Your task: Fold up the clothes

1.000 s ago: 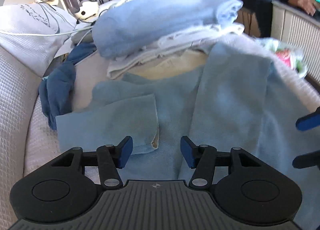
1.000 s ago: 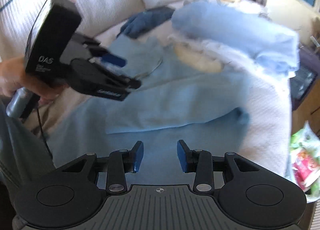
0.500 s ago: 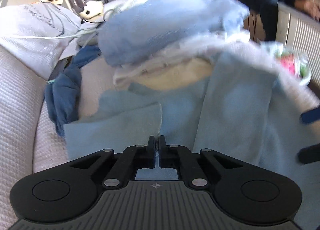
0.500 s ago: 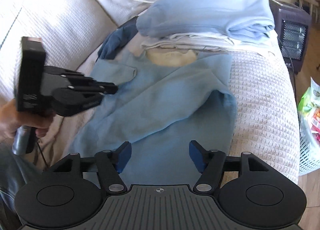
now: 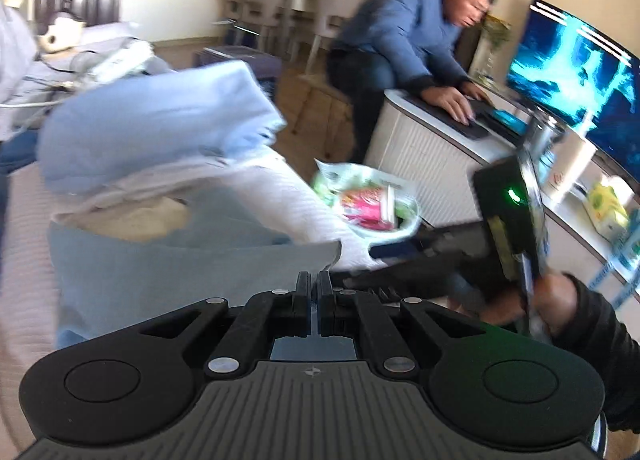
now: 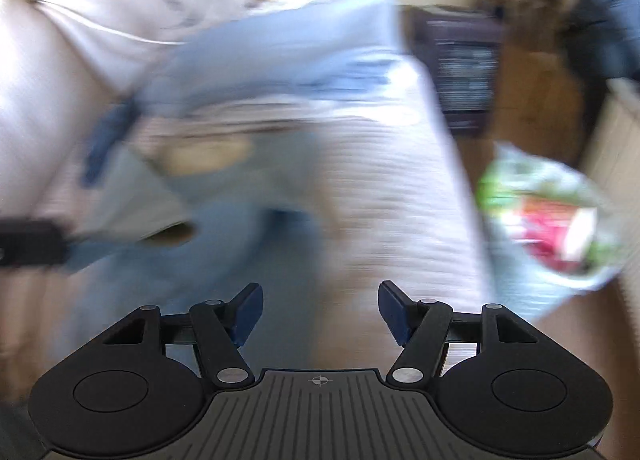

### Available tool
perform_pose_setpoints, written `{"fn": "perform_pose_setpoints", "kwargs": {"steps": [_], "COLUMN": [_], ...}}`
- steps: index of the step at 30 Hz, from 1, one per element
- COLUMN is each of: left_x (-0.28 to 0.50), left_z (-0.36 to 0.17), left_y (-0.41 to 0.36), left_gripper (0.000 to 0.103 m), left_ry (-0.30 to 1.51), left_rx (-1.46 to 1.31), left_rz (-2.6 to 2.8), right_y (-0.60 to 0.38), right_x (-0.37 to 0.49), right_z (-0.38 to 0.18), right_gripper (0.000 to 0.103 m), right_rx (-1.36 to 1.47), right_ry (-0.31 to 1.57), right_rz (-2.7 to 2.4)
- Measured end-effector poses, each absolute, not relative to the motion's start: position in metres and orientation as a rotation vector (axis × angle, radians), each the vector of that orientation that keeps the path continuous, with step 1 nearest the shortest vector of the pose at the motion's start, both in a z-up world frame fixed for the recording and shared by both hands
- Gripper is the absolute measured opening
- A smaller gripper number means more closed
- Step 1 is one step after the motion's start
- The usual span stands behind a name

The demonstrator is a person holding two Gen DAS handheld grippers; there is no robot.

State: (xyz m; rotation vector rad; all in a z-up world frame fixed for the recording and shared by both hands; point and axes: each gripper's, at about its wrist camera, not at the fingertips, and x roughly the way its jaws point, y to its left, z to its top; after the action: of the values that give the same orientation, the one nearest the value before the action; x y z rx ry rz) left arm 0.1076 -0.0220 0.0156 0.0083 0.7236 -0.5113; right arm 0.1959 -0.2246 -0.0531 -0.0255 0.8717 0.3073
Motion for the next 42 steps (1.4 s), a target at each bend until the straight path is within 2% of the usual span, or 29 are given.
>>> {"fn": "perform_pose_setpoints", "kwargs": {"steps": [4, 6, 7, 9, 11, 13, 18, 25, 28, 33, 34, 35, 36, 37, 38, 40, 41, 42], "left_x": [0.113, 0.115, 0.114, 0.113, 0.116, 0.125, 0.179, 0.242, 0.261, 0.290, 0.292, 0.291, 0.290, 0.287, 0.284, 0.277, 0.271, 0.266], "left_z": [-0.014, -0.026, -0.028, -0.028, -0.022, -0.013, -0.003, -0.027, -0.038, -0.064, -0.067, -0.068, -0.068, -0.067, -0.065, -0.060, -0.055, -0.049], "left_y": [-0.024, -0.019, -0.017, -0.007, 0.008, 0.032, 0.090, 0.118, 0.123, 0.130, 0.131, 0.132, 0.132, 0.131, 0.130, 0.127, 0.125, 0.124], "left_gripper": [0.003, 0.020, 0.033, 0.044, 0.048, 0.057, 0.060, 0.060, 0.069, 0.069, 0.066, 0.060, 0.042, 0.030, 0.019, 0.013, 0.010, 0.009], "left_ry": [0.825, 0.871, 0.879, 0.871, 0.849, 0.816, 0.795, 0.888, 0.900, 0.978, 0.974, 0.961, 0.946, 0.932, 0.920, 0.891, 0.870, 0.849], "left_rx": [0.019, 0.013, 0.020, 0.043, 0.044, 0.019, -0.062, -0.208, -0.248, -0.275, -0.283, -0.291, -0.302, -0.311, -0.317, -0.315, -0.301, -0.302], "left_rz": [-0.478, -0.463, -0.440, -0.381, -0.315, -0.226, -0.076, -0.062, -0.055, -0.024, -0.026, -0.035, -0.044, -0.055, -0.066, -0.082, -0.077, -0.070], "right_y": [-0.237, -0.234, -0.233, -0.233, -0.234, -0.238, -0.243, -0.216, -0.201, -0.180, -0.177, -0.176, -0.173, -0.170, -0.166, -0.161, -0.159, -0.160], "right_x": [0.200, 0.200, 0.199, 0.197, 0.198, 0.200, 0.222, 0.294, 0.332, 0.377, 0.382, 0.383, 0.383, 0.381, 0.379, 0.374, 0.372, 0.369], "right_z": [-0.054, -0.055, -0.055, -0.054, -0.054, -0.053, -0.038, -0.029, -0.037, -0.063, -0.068, -0.073, -0.077, -0.079, -0.081, -0.081, -0.080, -0.077], "right_gripper": [0.066, 0.066, 0.066, 0.066, 0.066, 0.066, 0.066, 0.066, 0.065, 0.062, 0.060, 0.057, 0.052, 0.048, 0.035, 0.025, 0.017, 0.014], "right_rx": [0.031, 0.006, -0.003, -0.007, 0.009, 0.055, 0.129, -0.054, -0.080, -0.074, -0.064, -0.051, -0.044, -0.047, -0.059, -0.083, -0.087, -0.082], "right_ry": [0.896, 0.890, 0.887, 0.880, 0.869, 0.852, 0.786, 0.750, 0.797, 0.919, 0.933, 0.938, 0.936, 0.929, 0.929, 0.929, 0.928, 0.921], "right_rz": [0.293, 0.291, 0.295, 0.309, 0.327, 0.364, 0.539, 0.711, 0.725, 0.722, 0.724, 0.729, 0.734, 0.741, 0.749, 0.750, 0.754, 0.757]}}
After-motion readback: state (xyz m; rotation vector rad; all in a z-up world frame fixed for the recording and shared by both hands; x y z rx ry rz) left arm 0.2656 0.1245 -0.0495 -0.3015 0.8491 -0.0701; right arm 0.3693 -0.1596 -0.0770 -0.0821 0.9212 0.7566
